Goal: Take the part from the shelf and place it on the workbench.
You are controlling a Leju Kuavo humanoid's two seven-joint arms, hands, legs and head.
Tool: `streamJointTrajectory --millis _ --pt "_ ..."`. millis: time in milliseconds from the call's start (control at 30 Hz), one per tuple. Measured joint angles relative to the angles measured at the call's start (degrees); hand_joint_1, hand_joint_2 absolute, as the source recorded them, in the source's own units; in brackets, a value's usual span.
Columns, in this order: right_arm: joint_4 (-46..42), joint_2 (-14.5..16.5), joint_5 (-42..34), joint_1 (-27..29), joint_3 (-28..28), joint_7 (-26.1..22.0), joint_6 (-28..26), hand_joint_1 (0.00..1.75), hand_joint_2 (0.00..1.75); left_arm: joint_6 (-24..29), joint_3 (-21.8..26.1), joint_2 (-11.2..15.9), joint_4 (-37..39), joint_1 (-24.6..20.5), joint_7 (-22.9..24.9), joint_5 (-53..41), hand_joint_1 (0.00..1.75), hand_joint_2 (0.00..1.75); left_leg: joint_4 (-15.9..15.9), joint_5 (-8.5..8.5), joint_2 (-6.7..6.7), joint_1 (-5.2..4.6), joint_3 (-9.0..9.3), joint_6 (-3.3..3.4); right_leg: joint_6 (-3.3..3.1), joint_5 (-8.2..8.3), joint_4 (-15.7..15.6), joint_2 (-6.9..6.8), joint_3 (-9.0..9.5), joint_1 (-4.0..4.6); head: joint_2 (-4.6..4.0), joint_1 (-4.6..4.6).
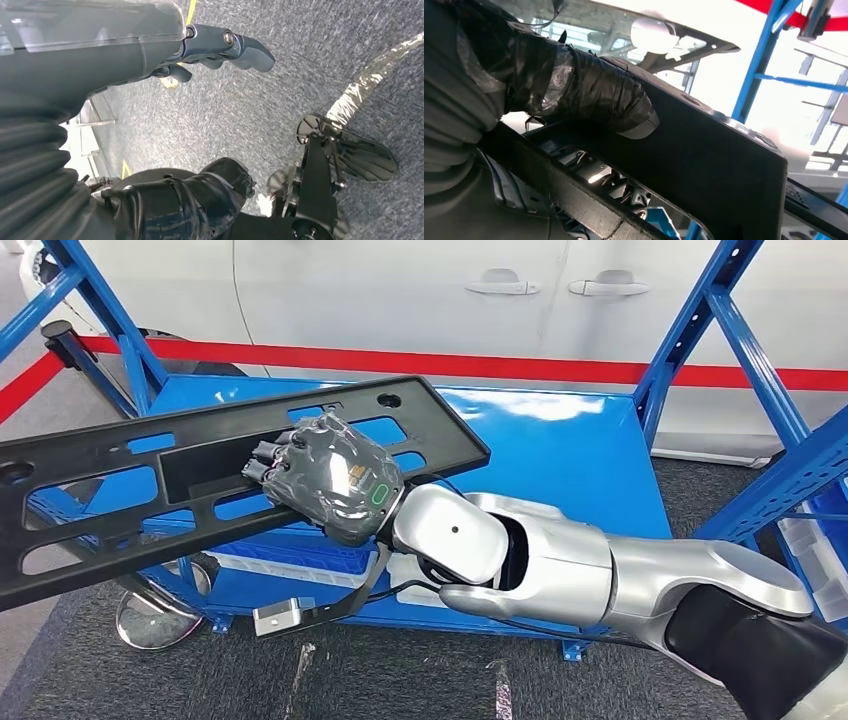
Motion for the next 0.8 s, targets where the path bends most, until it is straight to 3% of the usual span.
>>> streamJointTrajectory --millis 33,100,133,167,233,300,333,367,433,467,500,533,567,633,667,700,800 --pt "0.0 -0.1 0.0 0.1 0.0 0.0 0.0 1.75 1.75 0.0 -0.1 0.0 0.0 0.0 0.0 0.0 0.00 1.75 0.4 -0.17 -0.01 0.32 -0.23 -0.28 0.52 1.22 -1.1 -0.09 0.59 -0.44 0.00 0.00" --pt "0.0 -0.2 0.1 0.2 -0.1 0.0 -0.1 1.75 1.75 0.0 -0.1 0.0 0.0 0.0 -0.1 0.0 0.00 1.75 1.8 -0.78 -0.10 1.01 -0.97 -1.31 1.75 4.06 -7.1 -0.19 3.88 -1.24 0.00 0.06" --pt "0.0 -0.2 0.1 0.2 -0.1 0.0 -0.1 1.75 1.75 0.0 -0.2 0.1 0.0 -0.1 -0.2 0.0 0.00 1.75 2.6 -1.09 -0.21 1.18 -1.51 -1.96 1.85 4.97 -9.4 0.02 5.13 -1.32 0.01 0.14" --pt "0.0 -0.3 0.2 0.2 -0.3 -0.1 -0.2 1.75 1.75 0.0 -0.2 0.2 0.0 -0.2 -0.2 0.0 0.00 1.75 3.3 -1.30 -0.35 1.23 -2.01 -2.55 1.55 5.10 -10.7 0.26 5.73 -1.38 0.01 0.14" --pt "0.0 -0.3 0.3 0.3 -0.5 -0.1 -0.2 1.75 1.75 0.1 -0.3 0.4 0.0 -0.2 -0.3 0.0 0.00 1.75 4.0 -1.11 -0.70 1.19 -2.74 -3.43 -0.05 5.02 -10.4 0.69 5.08 -1.12 0.02 -0.04" --pt "0.0 -0.3 0.3 0.4 -0.7 -0.1 -0.2 1.75 1.75 0.0 -0.5 0.3 0.0 0.0 -0.4 0.1 0.00 1.75 4.3 -1.12 -0.75 1.42 -3.38 -3.83 -1.37 5.28 -10.3 0.62 4.32 -0.95 0.02 -0.33" --pt "0.0 -0.4 0.3 0.4 -0.8 -0.2 -0.2 1.75 1.75 0.0 -0.5 0.2 0.0 0.0 -0.4 0.1 0.00 1.75 5.4 -2.21 -0.60 1.50 -3.97 -3.81 -1.92 5.60 -10.4 0.57 3.99 -0.83 0.02 -0.40" --pt "0.0 -0.4 0.3 0.4 -0.8 -0.2 -0.2 1.75 1.75 0.0 -0.5 0.2 0.0 0.0 -0.3 0.1 0.00 1.75 7.7 -4.11 -0.44 1.49 -4.93 -3.69 -2.44 5.93 -10.5 0.51 3.65 -0.66 0.01 -0.50" --pt "0.0 -0.4 0.3 0.4 -0.8 -0.2 -0.2 1.75 1.75 0.0 -0.6 0.2 0.0 -0.1 -0.4 0.2 0.00 1.75 15.2 -9.12 -0.25 1.05 -7.43 -3.25 -3.24 6.56 -10.6 0.38 2.92 -0.07 0.01 -0.59" --pt "0.0 -0.4 0.3 0.5 -0.8 -0.2 -0.2 1.75 1.75 0.0 -0.6 0.2 0.0 -0.1 -0.4 0.2 0.00 1.75 18.6 -10.82 -0.25 0.71 -8.31 -2.96 -3.53 6.85 -10.6 0.32 2.54 0.33 0.01 -0.60" --pt "0.0 -0.4 0.3 0.6 -0.8 -0.2 -0.2 1.75 1.75 0.0 -0.6 0.2 0.0 -0.1 -0.4 0.2 0.00 1.75 20.3 -11.45 -0.27 0.25 -8.36 -2.51 -3.78 7.15 -10.5 0.29 2.18 0.79 0.01 -0.59" --pt "0.0 -0.4 0.3 0.7 -0.8 -0.2 -0.2 1.75 1.75 0.0 -0.6 0.2 0.0 -0.1 -0.4 0.2 0.00 1.75 19.8 -10.92 -0.28 -0.27 -7.27 -1.86 -3.98 7.44 -10.5 0.28 1.89 1.25 0.01 -0.59" --pt "0.0 -0.4 0.3 0.8 -0.8 -0.2 -0.2 1.75 1.75 0.0 -0.6 0.2 0.0 -0.1 -0.4 0.2 0.00 1.75 17.2 -9.58 -0.30 -0.91 -5.16 -1.02 -4.15 7.71 -10.5 0.29 1.67 1.68 0.02 -0.58" --pt "0.0 -0.4 0.3 0.8 -0.9 -0.2 -0.2 1.75 1.75 0.0 -0.6 0.3 0.0 -0.2 -0.3 0.2 0.00 1.75 9.4 -7.47 -0.22 -2.16 0.00 1.19 -4.34 8.30 -10.7 0.20 1.47 2.29 0.02 -0.43" --pt "0.0 -0.4 0.3 0.8 -1.0 -0.2 -0.2 1.75 1.75 -0.1 -0.7 0.4 0.0 -0.3 -0.3 0.2 0.00 1.75 6.5 -6.88 -0.15 -2.64 1.73 1.99 -4.23 8.68 -10.9 0.08 1.46 2.25 0.01 -0.32" --pt "0.0 -0.4 0.3 0.8 -1.1 -0.2 -0.2 1.75 1.75 -0.1 -0.7 0.4 0.0 -0.4 -0.3 0.2 0.00 1.75 4.8 -6.66 -0.09 -3.00 2.50 2.58 -4.04 9.12 -11.2 -0.08 1.46 2.04 0.01 -0.23" --pt "0.0 -0.4 0.2 0.8 -1.3 -0.2 -0.2 1.75 1.75 -0.1 -1.0 0.6 0.0 -0.7 -0.1 0.1 0.00 1.75 2.2 -4.41 0.08 -3.26 2.61 2.86 -3.25 10.40 -12.4 -0.25 1.48 1.56 0.00 -0.24"
